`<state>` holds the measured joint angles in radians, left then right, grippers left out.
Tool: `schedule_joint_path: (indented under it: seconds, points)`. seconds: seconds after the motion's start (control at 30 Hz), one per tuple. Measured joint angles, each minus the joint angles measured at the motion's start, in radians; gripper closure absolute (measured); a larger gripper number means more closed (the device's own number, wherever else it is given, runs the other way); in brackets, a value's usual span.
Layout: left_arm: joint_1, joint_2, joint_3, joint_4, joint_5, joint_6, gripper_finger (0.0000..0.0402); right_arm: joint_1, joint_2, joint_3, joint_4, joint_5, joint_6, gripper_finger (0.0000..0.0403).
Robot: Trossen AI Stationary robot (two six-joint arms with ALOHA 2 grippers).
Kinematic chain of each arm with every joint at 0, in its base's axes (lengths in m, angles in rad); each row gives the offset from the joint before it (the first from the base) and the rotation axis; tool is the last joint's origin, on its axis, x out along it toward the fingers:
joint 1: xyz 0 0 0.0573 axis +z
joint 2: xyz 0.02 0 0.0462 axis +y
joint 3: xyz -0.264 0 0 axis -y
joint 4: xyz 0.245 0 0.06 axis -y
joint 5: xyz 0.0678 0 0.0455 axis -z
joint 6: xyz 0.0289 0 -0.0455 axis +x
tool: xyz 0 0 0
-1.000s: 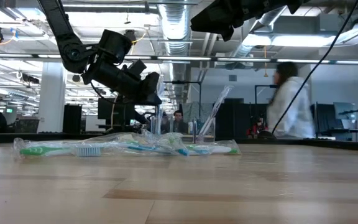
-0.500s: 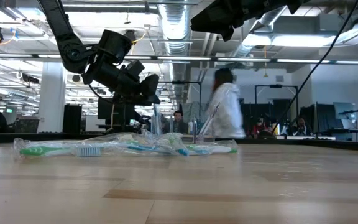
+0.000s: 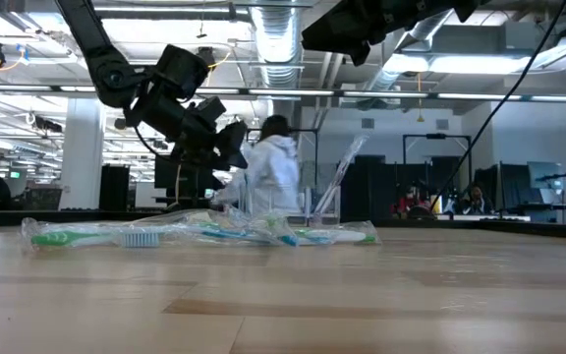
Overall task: Pick & Place toothbrushing station
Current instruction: Put the violet toothbrush into the transparent organizer
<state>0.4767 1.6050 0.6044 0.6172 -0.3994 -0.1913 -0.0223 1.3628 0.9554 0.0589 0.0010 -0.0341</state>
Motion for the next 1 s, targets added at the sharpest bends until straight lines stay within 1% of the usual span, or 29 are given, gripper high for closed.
schedule_joint_path:
  seconds: [0.27, 0.5, 0.6, 0.73, 1.0]
  points:
    - [-0.047, -0.174, 0.0, -0.286, 0.014, -0.023, 0.0183, 0.0, 0.0, 0.0, -0.002, 0.0, 0.0, 0.0307]
    - [-0.144, -0.283, 0.0, -0.463, 0.015, -0.034, 0.0187, 0.0, 0.0, 0.0, -0.003, 0.0, 0.008, 0.0307]
    - [-0.197, -0.309, 0.0, -0.506, 0.015, -0.039, 0.0186, 0.0, 0.0, 0.0, -0.003, 0.0, 0.008, 0.0307]
    - [-0.265, -0.328, 0.0, -0.555, 0.015, -0.081, 0.019, 0.0, 0.0, 0.0, -0.006, 0.0, 0.008, 0.0307]
    - [-0.382, -0.331, 0.0, -0.678, 0.079, -0.195, 0.0194, 0.0, 0.0, -0.001, -0.018, 0.0, 0.035, 0.0307]
